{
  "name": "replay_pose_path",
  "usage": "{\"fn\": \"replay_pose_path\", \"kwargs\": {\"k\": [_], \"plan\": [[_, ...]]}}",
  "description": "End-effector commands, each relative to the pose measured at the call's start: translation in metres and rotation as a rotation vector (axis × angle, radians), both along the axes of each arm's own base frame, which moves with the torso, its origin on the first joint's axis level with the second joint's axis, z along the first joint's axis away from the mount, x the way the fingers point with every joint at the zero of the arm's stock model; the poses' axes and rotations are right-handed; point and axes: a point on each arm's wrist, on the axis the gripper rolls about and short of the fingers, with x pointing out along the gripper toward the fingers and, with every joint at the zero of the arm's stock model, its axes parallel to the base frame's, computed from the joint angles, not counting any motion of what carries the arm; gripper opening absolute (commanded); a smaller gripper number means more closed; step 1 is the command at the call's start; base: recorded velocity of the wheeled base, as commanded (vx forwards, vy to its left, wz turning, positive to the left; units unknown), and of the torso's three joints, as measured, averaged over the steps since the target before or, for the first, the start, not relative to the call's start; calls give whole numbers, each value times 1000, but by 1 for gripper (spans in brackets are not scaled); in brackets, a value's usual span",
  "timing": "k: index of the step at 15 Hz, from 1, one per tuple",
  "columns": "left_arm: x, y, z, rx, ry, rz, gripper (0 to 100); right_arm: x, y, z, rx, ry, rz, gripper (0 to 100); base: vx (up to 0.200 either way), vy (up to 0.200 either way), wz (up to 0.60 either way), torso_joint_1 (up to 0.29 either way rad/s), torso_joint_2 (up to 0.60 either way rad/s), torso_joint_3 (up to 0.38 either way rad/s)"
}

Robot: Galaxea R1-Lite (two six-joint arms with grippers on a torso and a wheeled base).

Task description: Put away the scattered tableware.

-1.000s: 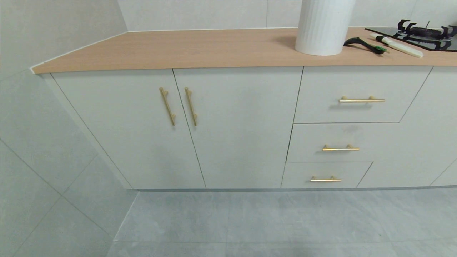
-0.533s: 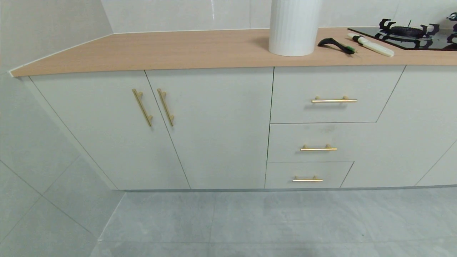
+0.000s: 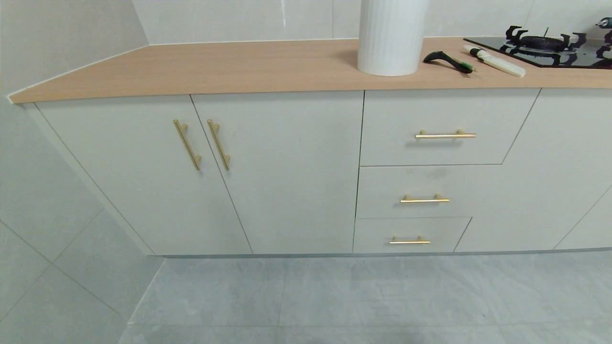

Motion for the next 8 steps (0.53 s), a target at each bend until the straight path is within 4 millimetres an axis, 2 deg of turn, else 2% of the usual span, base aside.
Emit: {"fn": "replay_pose_path", "kwargs": {"k": [1,8], "plan": [[0,0,0,-2,1,0,100,0,0,0,0,1,-1,100,200,0,0,2,2,2],[0,0,0,-6,1,0,100,0,0,0,0,1,-1,100,200,0,0,3,4,2]]}}
